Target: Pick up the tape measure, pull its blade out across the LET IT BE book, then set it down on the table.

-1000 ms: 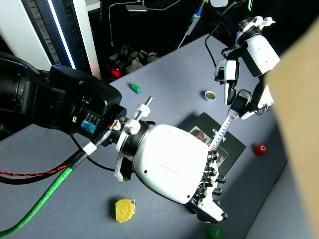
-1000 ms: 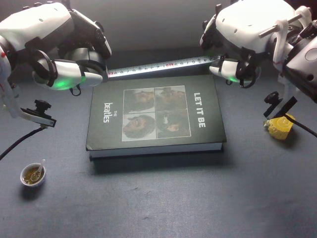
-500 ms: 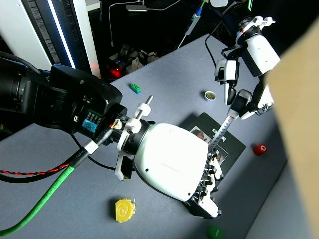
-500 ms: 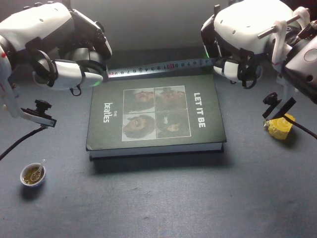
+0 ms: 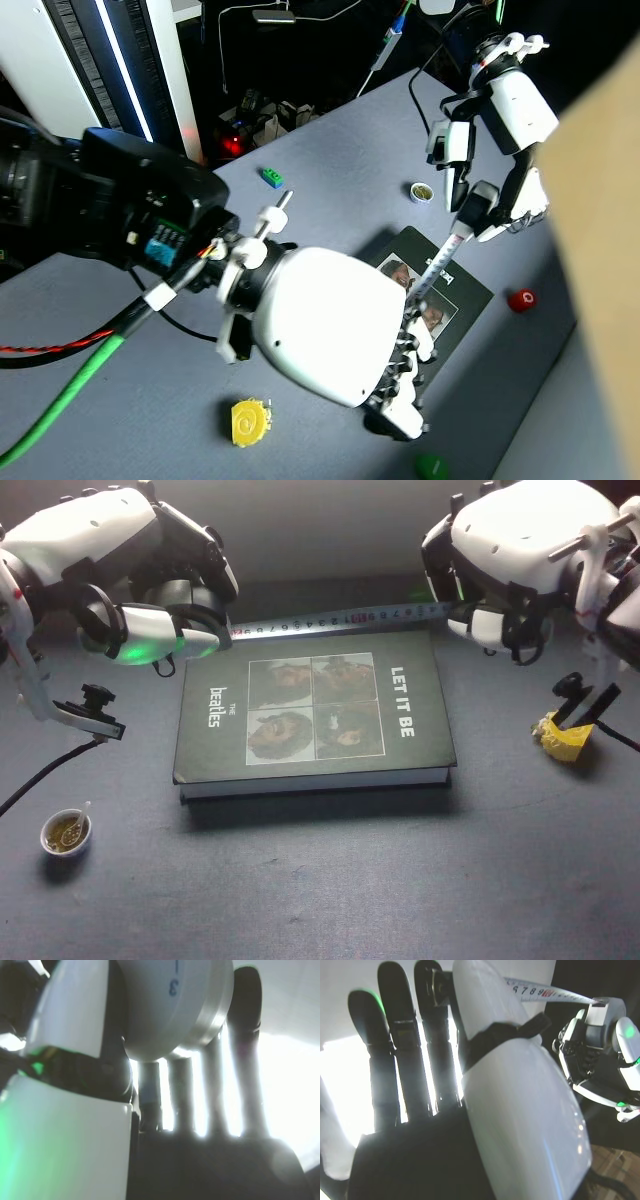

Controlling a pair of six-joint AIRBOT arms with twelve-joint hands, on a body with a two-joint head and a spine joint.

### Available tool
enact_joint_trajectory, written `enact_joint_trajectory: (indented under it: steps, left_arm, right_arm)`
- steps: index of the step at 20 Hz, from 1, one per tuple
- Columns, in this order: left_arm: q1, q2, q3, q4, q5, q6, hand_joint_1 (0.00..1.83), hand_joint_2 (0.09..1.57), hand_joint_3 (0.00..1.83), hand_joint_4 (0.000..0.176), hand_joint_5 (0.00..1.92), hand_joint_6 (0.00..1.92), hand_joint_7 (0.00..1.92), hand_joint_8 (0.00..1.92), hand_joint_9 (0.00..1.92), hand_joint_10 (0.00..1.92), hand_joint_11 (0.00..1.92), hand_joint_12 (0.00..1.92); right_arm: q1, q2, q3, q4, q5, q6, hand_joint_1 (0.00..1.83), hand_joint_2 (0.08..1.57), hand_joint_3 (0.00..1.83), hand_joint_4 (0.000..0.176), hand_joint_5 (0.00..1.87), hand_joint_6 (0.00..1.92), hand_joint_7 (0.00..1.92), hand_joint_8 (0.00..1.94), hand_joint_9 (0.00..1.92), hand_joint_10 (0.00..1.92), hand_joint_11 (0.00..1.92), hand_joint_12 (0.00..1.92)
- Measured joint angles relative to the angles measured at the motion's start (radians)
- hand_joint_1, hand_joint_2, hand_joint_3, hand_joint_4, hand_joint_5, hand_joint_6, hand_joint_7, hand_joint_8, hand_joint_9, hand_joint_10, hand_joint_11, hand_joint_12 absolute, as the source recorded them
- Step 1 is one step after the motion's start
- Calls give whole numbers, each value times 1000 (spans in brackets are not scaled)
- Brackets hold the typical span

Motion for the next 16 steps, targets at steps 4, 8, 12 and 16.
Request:
enact_joint_trajectory:
  steps: [4,8,12,16]
  left_arm:
    - [0,0,0,0,0,0,1385,1082,0,0,1063,636,1112,840,887,1247,804,1153]
    - [0,0,0,0,0,0,1385,1082,0,0,1058,642,1112,841,888,1247,806,1154]
    - [4,0,0,0,0,-3,1385,1081,0,0,1061,650,1111,838,888,1245,811,1155]
    - [4,0,0,0,1,-3,1384,1087,1,0,1030,684,1103,849,890,1252,794,1126]
  right_arm:
    - [0,36,-14,-3,-11,5,1197,1163,0,0,790,1289,998,973,860,749,612,1371]
    - [-11,66,-19,1,-14,8,1198,1163,0,0,790,1289,998,973,860,750,614,1372]
    - [-11,95,-26,-6,-23,13,1198,1163,0,0,797,1286,995,973,859,753,621,1376]
    - [-12,123,-30,-5,-24,15,1200,1164,0,0,784,1291,1003,969,859,754,620,1376]
